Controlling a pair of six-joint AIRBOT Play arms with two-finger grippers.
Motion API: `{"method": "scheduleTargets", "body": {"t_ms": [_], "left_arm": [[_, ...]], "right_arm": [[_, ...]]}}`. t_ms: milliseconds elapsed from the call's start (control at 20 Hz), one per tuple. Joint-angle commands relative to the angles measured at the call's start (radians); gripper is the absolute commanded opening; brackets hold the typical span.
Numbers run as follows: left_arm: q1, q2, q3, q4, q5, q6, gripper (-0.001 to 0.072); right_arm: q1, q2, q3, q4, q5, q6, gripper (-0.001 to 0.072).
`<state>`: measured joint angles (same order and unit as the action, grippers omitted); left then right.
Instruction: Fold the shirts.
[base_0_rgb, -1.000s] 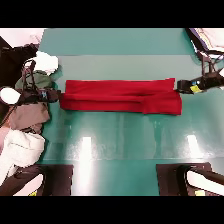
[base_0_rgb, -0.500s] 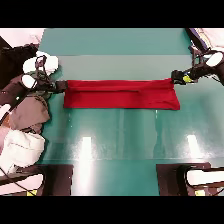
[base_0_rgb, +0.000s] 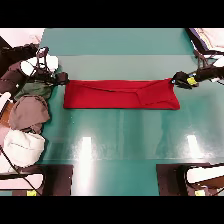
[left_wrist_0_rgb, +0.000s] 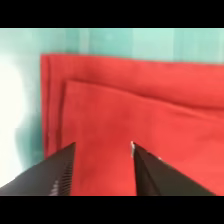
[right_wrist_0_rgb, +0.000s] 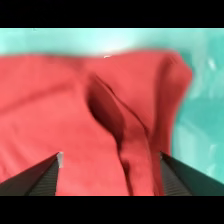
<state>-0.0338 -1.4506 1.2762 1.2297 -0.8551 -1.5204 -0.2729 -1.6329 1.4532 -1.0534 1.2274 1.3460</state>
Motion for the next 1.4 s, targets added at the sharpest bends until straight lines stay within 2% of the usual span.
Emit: {"method": "scheduleTargets", "body": {"t_ms": [0,50,250,600,650,700,800,850,900,950,1000,1100,1350], "left_arm": [[-0.001,-0.003,0.039,-0.008,-0.143,0.010,0.0068],[-0.001,-0.003,0.039,-0.011,-0.161,0.010,0.0034],[-0.001,-0.003,0.038,-0.035,-0.232,0.010,0.0034],[-0.005,-0.003,0.038,-0.071,-0.254,0.009,0.0034],[-0.005,-0.003,0.038,-0.078,-0.256,0.009,0.0034],[-0.005,-0.003,0.038,-0.082,-0.258,0.009,0.0034],[-0.005,-0.003,0.038,-0.085,-0.264,0.009,0.0034],[-0.005,-0.003,0.038,-0.086,-0.268,0.009,0.0034],[-0.005,-0.003,0.038,-0.086,-0.278,0.009,0.0030],[-0.014,-0.003,0.038,-0.084,-0.283,0.010,0.0026],[-0.030,-0.004,0.038,-0.084,-0.282,0.010,0.0026],[-0.082,-0.010,0.038,-0.085,-0.253,0.031,0.0025],[-0.262,-0.084,0.071,-0.153,-0.047,0.035,0.0025]], "right_arm": [[-0.105,-0.048,0.001,0.123,0.166,-0.087,0.0709],[-0.125,-0.066,0.001,0.132,0.170,-0.090,0.0708],[-0.153,-0.132,0.002,0.146,0.164,-0.129,0.0704],[-0.071,-0.259,0.067,0.146,0.196,-0.188,0.0697],[-0.053,-0.268,0.083,0.146,0.201,-0.188,0.0666],[-0.034,-0.276,0.095,0.145,0.206,-0.188,0.0588],[-0.006,-0.281,0.108,0.135,0.209,-0.188,0.0415],[0.001,-0.281,0.108,0.137,0.206,-0.189,0.0310],[0.003,-0.281,0.109,0.137,0.204,-0.189,0.0175],[0.003,-0.280,0.109,0.137,0.206,-0.192,0.0080],[0.003,-0.278,0.109,0.138,0.215,-0.210,0.0015],[0.003,-0.254,0.109,0.138,0.225,-0.219,0.0014],[0.016,-0.078,0.123,0.230,0.197,-0.219,0.0012]]}}
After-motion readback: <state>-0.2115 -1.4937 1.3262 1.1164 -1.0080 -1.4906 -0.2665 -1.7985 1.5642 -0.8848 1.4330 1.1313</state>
